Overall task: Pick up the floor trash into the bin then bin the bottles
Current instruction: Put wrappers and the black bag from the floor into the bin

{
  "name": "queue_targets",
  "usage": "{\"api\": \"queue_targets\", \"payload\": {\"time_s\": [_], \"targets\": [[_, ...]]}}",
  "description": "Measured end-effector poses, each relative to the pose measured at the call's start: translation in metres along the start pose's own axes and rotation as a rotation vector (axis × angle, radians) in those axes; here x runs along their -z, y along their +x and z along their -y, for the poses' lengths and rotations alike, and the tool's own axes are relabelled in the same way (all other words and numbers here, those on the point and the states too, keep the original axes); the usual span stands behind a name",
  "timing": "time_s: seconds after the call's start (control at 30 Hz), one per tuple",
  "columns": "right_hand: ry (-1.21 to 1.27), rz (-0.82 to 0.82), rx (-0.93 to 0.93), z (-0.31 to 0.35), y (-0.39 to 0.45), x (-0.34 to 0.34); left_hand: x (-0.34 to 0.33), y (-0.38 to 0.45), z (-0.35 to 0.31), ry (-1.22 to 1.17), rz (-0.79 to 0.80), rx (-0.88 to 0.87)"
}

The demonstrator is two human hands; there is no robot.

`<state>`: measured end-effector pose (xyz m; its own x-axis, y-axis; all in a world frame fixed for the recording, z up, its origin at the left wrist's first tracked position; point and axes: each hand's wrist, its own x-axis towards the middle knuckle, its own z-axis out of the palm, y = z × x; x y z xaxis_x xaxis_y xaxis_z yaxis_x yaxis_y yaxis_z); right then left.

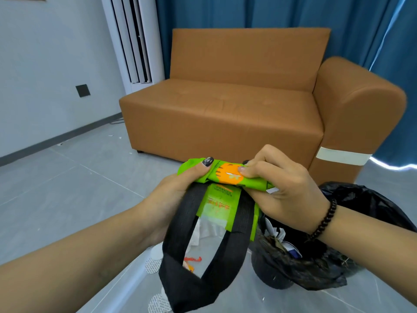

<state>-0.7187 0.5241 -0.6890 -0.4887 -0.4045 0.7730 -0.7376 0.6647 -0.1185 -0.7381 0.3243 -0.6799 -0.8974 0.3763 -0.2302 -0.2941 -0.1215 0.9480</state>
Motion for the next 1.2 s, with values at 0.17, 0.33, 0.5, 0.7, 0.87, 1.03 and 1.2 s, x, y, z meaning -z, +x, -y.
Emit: {"api": "queue_targets", "payload": {"time_s": [0.17, 0.33, 0.5, 0.7, 0.87, 1.03, 1.2], "targets": [[0.223, 0.128, -0.274, 0.001, -0.004, 0.005, 0.008, -0.010, 0.002, 0.005, 0.012, -0.101], [0.957, 0.261, -0.939, 0.010, 0.000, 0.006, 0.008, -0.008, 0.000, 0.043, 0.064, -0.191], [0.839, 0.150, -0.939, 0.016, 0.006, 0.004, 0.007, -0.009, 0.002, 0.048, 0.056, -0.089], [0.620, 0.027, -0.774, 0.012, 0.007, 0.000, 0.009, -0.007, 0.003, 0.003, 0.170, 0.105], [0.243, 0.037, -0.486, 0.010, 0.006, 0.001, 0.011, -0.004, 0.001, -0.104, 0.165, 0.076], [0.009, 0.055, -0.068, 0.012, 0.005, 0.003, 0.012, -0.003, 0.003, -0.151, 0.163, 0.042], [-0.223, 0.037, 0.164, 0.018, 0.006, 0.002, 0.013, -0.003, -0.001, -0.183, 0.192, 0.027]]}}
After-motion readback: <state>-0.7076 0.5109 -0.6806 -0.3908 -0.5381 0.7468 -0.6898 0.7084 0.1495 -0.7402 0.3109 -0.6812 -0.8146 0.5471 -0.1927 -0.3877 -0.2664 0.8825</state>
